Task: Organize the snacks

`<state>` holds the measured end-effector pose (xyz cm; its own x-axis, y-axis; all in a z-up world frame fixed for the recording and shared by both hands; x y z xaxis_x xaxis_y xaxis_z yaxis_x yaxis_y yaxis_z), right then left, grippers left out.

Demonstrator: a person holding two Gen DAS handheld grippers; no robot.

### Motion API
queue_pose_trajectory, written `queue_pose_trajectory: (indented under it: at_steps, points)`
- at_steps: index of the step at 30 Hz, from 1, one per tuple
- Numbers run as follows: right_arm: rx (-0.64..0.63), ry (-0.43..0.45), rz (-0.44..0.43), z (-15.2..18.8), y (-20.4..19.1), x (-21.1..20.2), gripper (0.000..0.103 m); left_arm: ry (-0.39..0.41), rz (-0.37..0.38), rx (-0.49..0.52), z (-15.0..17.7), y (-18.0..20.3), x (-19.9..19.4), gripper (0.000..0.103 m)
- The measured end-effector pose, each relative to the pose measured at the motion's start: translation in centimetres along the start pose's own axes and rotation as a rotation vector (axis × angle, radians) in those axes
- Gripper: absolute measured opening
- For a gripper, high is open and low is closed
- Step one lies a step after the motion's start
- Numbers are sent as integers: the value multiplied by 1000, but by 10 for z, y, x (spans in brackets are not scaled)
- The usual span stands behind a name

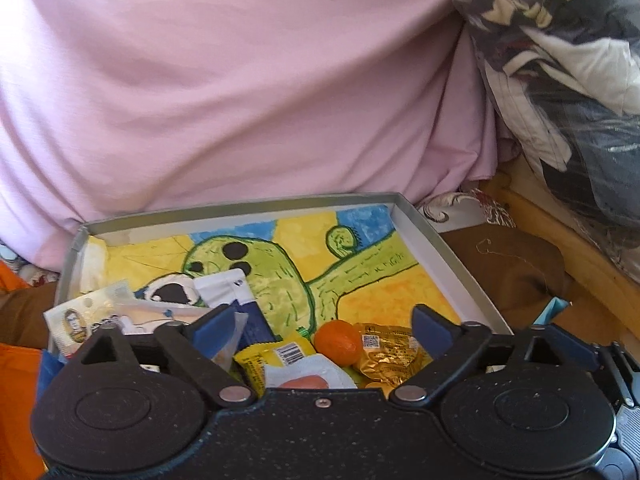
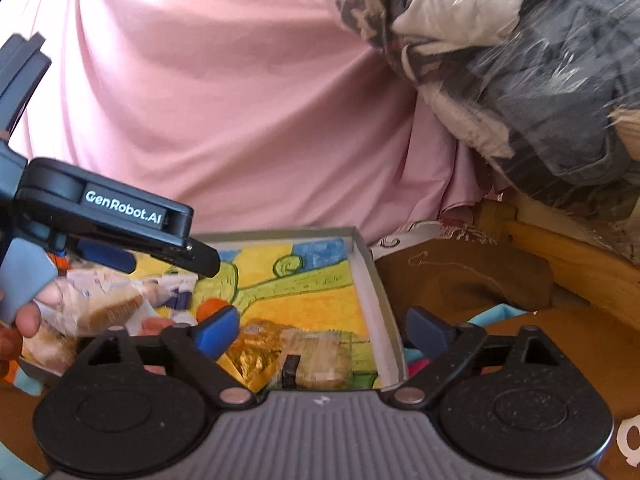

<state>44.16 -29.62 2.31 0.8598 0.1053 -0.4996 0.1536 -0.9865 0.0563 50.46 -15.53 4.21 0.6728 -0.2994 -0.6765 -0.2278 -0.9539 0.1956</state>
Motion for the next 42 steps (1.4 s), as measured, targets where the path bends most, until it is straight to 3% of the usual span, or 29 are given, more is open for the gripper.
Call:
queue_pose_trajectory:
  at_steps: [5, 21, 29, 36, 42]
  points:
    - [18, 40, -17, -6, -4, -19, 103, 58, -2, -33, 2, -9, -27, 102]
    - [32, 114, -66, -16, -33, -95, 103, 192, -62, -81, 44, -34, -128, 102]
    - [35, 156, -77, -14, -47, -130, 103, 254, -128, -123, 72, -46, -174, 102]
    - [64, 120, -141, -3, -61, -149, 103, 279, -162, -122, 96, -56, -202, 102]
    - [84, 84, -135, 12, -63, -164, 103, 232, -200, -137, 125, -69, -208, 102]
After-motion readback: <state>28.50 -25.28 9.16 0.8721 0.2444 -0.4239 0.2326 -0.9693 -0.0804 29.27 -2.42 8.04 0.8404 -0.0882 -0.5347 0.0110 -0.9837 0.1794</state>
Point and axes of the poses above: each gripper's, at about its wrist camera, not at the fingertips, and x roughly the way its jaws point, y to its right, z to its underside, the point moved 9 cm from there along x, roughly the way its jaws point, and after that the axes turned 15 degrees about -y, right-handed, at the moved point
